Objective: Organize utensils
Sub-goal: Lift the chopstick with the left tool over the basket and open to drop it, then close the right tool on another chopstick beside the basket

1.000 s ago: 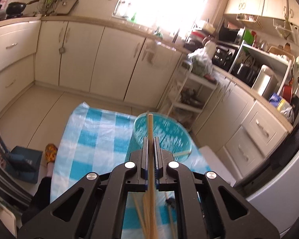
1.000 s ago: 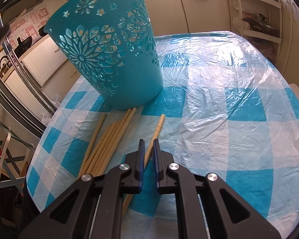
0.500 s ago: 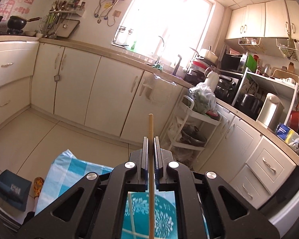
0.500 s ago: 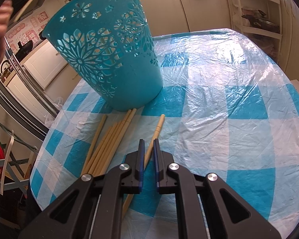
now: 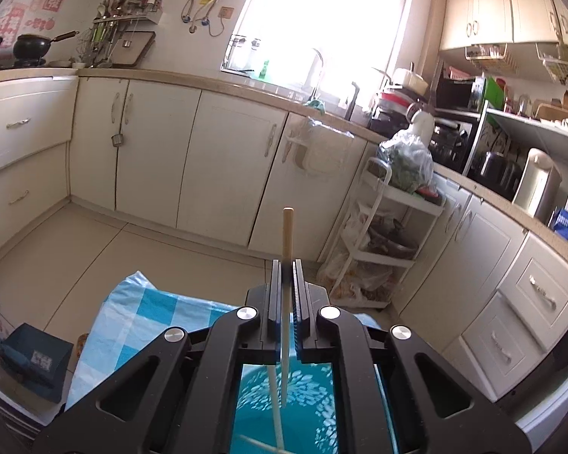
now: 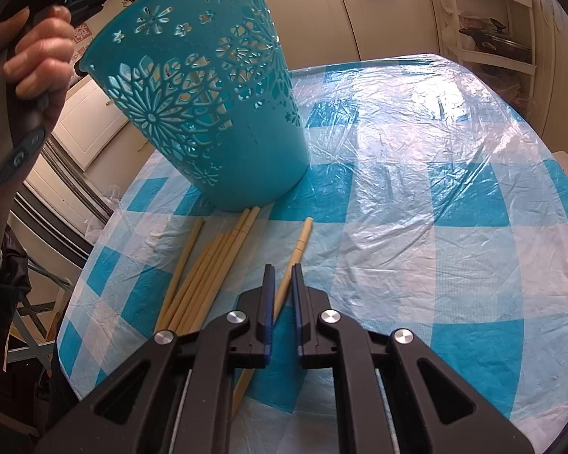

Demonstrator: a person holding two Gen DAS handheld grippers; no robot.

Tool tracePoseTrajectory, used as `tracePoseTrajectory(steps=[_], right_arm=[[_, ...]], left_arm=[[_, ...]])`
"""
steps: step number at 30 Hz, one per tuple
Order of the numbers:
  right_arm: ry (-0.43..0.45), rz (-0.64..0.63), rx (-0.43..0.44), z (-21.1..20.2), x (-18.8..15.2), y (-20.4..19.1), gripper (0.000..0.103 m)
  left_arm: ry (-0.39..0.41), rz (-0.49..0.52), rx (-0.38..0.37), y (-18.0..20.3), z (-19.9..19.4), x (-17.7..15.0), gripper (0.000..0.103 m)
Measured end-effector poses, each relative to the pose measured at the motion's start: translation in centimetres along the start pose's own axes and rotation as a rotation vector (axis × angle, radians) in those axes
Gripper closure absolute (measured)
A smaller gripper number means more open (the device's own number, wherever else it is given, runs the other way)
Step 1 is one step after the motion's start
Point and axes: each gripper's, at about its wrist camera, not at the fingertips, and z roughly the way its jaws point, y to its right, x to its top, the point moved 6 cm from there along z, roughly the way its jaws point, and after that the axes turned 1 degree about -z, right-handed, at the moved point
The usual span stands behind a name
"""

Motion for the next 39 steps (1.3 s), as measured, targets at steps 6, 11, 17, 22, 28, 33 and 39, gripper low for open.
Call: tracePoseTrajectory(steps=[6, 11, 17, 22, 28, 33, 39], right_arm=[[0.001, 0.002, 0.002, 0.0, 0.0, 0.0, 0.094], [-0.002, -0.001, 0.015, -0.2, 0.0, 0.0, 0.090], [-0.005, -0.048, -0.050, 0.1, 0.0, -0.8, 0.090], [-0.048, -0.185, -0.154, 0.5, -0.2, -2.7, 0.093], [-0.149, -0.233, -0.174, 0.3, -0.4, -2.8, 0.094], [-0.154, -0.249, -0.204, 0.4, -0.5, -3.0, 0.095], [-0.049, -0.022, -0.036, -3.3, 0.2, -0.9, 0.097]], left_arm=[[-0.074, 0.079, 0.000, 0.4, -0.6, -2.5, 0.098], [-0.105, 0.110, 0.035, -0.7, -2.6, -4.0, 0.063], [-0.058, 0.075, 0.128, -4.6, -7.6, -6.0, 0.035], [-0.126, 0.041, 0.208, -8.6, -9.0, -10.4, 0.026], [-0.260, -0.001, 0.240, -11.5, -7.6, -15.6, 0.026], [-0.317, -0.020, 0.240, -12.2, -6.4, -18.4, 0.026], [-0.333, -0.016, 0.239, -12.3, -5.8, -19.4, 0.022]])
